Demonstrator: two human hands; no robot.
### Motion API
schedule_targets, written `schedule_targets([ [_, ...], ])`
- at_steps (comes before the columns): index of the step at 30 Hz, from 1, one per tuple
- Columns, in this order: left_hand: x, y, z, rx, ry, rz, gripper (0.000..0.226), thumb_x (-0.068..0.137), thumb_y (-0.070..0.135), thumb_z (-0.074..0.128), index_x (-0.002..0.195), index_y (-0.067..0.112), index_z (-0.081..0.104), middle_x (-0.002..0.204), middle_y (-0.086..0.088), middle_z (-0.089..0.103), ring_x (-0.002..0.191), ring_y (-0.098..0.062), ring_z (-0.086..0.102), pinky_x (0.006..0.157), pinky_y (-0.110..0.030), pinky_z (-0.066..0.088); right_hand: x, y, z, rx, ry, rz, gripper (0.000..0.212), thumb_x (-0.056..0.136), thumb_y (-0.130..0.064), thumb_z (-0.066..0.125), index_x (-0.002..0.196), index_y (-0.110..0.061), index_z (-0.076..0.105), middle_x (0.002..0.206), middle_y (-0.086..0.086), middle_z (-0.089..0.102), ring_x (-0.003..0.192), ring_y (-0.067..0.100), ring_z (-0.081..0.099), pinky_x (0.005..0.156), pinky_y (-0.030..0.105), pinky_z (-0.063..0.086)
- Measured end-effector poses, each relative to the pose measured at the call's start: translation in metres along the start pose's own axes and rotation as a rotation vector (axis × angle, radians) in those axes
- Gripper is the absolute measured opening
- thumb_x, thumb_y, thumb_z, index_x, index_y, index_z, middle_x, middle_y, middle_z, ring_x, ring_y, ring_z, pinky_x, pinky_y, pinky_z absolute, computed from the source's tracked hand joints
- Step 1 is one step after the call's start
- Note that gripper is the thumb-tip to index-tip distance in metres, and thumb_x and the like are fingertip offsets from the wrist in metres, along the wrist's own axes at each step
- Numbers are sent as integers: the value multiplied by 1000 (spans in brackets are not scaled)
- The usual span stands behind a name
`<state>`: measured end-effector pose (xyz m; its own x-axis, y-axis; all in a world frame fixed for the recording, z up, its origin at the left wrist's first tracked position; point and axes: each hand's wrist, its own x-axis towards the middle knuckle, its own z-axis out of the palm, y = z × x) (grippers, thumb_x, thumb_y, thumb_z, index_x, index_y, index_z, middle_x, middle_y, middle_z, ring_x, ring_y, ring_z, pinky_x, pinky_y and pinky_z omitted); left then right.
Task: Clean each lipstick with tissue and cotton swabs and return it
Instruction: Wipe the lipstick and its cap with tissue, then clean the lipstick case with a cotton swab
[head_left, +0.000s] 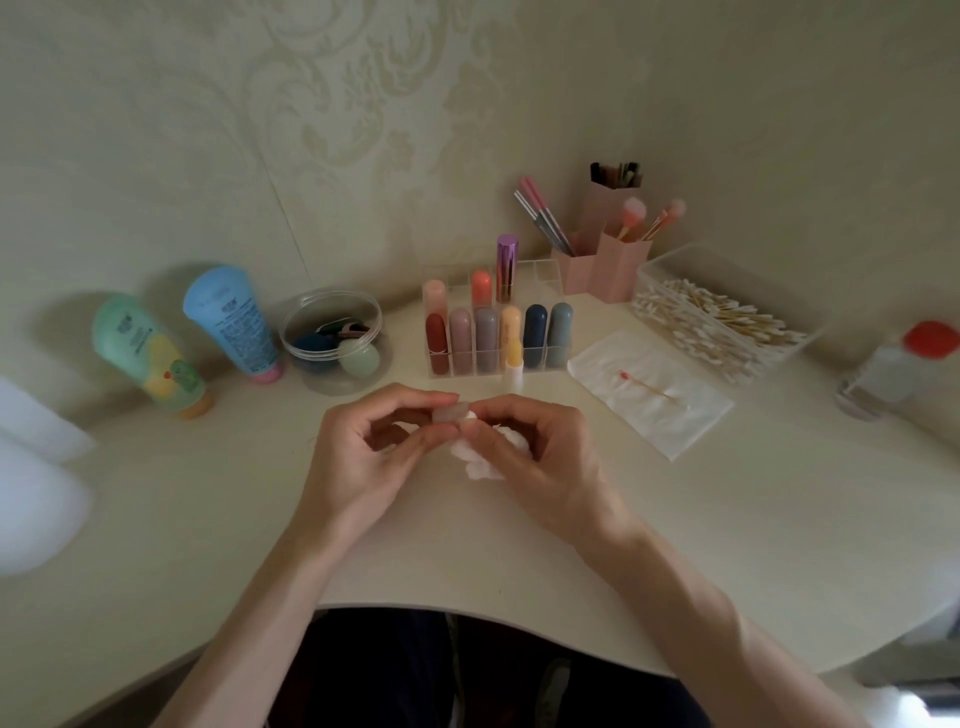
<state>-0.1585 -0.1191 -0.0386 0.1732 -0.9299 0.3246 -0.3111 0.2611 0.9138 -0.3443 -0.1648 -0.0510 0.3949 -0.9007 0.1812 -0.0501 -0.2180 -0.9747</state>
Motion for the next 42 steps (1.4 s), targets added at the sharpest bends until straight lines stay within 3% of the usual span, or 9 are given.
schedule_targets([
  [2,-1,-1,-1,61,21,108,23,79,15,81,101,16,79,95,4,76,86,-18,75,78,-28,60,-1,-4,-2,43,-23,79,15,99,-18,72,107,-9,81,82,-1,78,69,5,68,60,18,50],
  [7,0,4,-1,265,25,394,18,79,3,83,96,6,81,99,-1,75,91,-16,75,84,-31,60,0,-21,-17,389,-197,329,18,100,-22,68,99,-12,83,77,3,66,72,13,51,77,28,47],
  [11,-1,6,-6,274,61,337,23,81,0,81,102,9,79,106,1,72,94,-16,73,84,-24,59,0,-32,-20,558,-169,423,25,100,-13,66,79,-11,80,75,-1,61,65,12,50,76,25,47],
  [15,3,-12,-20,457,62,234,28,83,5,81,108,18,80,106,7,67,81,-14,67,74,-29,55,0,-23,-20,130,46,263,11,96,-16,73,97,-18,83,93,-6,80,85,11,74,79,28,59],
  [20,7,-26,-26,620,36,181,35,88,6,79,117,25,79,107,6,61,69,3,57,68,-7,39,0,-4,-15,-386,56,-17,14,91,-25,75,101,-33,81,97,-19,76,94,1,71,82,19,54],
  [26,13,-26,-19,650,63,119,43,89,12,79,128,27,72,97,8,59,71,2,55,67,-19,41,1,0,-13,-320,28,30,22,93,-32,76,114,-32,78,98,-19,76,89,1,71,76,13,52],
  [33,9,-25,-19,642,105,67,50,87,20,79,135,24,64,114,11,62,80,-2,62,74,-20,45,-2,-4,-13,-522,172,-137,13,93,-38,74,98,-27,80,92,-16,75,85,6,69,78,31,56],
  [37,4,-11,-15,663,225,148,42,88,16,78,128,17,67,109,7,58,77,-6,58,77,-9,40,-2,-8,-19,-537,270,-102,7,92,-26,73,86,-26,78,82,-14,71,78,9,65,71,30,53],
  [42,17,6,23,513,137,181,29,95,35,69,117,17,73,101,11,69,64,-7,61,61,-18,51,-1,-7,-29,-579,374,-7,7,88,-21,71,90,-24,78,82,-11,71,76,9,63,70,34,54],
])
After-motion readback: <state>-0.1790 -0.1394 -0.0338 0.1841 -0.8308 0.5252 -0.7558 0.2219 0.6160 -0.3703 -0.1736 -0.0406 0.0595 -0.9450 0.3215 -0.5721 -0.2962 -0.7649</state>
